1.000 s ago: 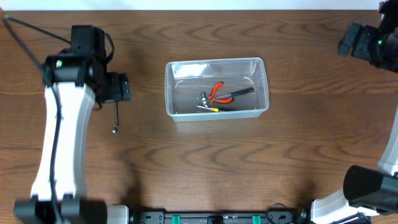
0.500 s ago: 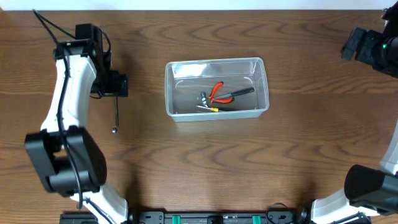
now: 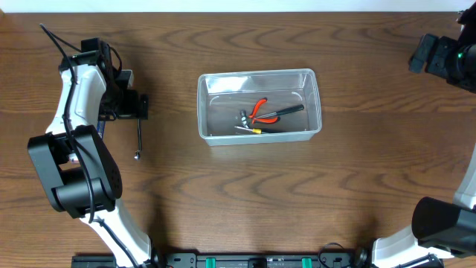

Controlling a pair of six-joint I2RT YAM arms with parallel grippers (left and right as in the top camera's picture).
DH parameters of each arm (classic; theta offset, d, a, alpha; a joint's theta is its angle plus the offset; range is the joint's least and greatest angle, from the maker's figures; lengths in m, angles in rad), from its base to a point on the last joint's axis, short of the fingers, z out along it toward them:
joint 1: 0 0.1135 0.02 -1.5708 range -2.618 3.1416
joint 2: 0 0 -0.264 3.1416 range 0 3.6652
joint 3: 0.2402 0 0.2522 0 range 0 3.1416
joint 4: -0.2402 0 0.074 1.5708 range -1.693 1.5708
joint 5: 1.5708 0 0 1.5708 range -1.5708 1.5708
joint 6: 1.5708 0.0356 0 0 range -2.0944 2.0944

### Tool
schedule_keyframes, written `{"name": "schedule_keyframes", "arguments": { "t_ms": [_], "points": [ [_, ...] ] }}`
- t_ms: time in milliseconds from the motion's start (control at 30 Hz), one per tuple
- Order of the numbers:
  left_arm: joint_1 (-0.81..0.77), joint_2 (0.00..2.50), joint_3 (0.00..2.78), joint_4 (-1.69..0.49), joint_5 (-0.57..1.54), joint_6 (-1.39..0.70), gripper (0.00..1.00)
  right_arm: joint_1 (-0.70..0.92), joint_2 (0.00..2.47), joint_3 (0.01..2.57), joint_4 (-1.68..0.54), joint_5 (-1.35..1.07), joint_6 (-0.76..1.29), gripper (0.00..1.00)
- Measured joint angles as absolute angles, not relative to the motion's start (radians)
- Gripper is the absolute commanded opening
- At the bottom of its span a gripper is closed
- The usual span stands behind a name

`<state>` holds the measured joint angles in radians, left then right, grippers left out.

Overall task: Pack container
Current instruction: 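Lower the left gripper and close it on the silver hex key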

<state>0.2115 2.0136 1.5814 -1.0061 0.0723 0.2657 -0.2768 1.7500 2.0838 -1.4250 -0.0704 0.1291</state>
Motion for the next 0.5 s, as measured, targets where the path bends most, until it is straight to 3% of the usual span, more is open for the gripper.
{"name": "schedule_keyframes", "arguments": {
  "t_ms": [500],
  "points": [
    [0.194, 2.014, 1.52, -0.887, 0.094, 0.282, 0.98, -0.277, 1.75, 2.084, -1.425, -0.048, 0.129, 0.99]
  ]
}}
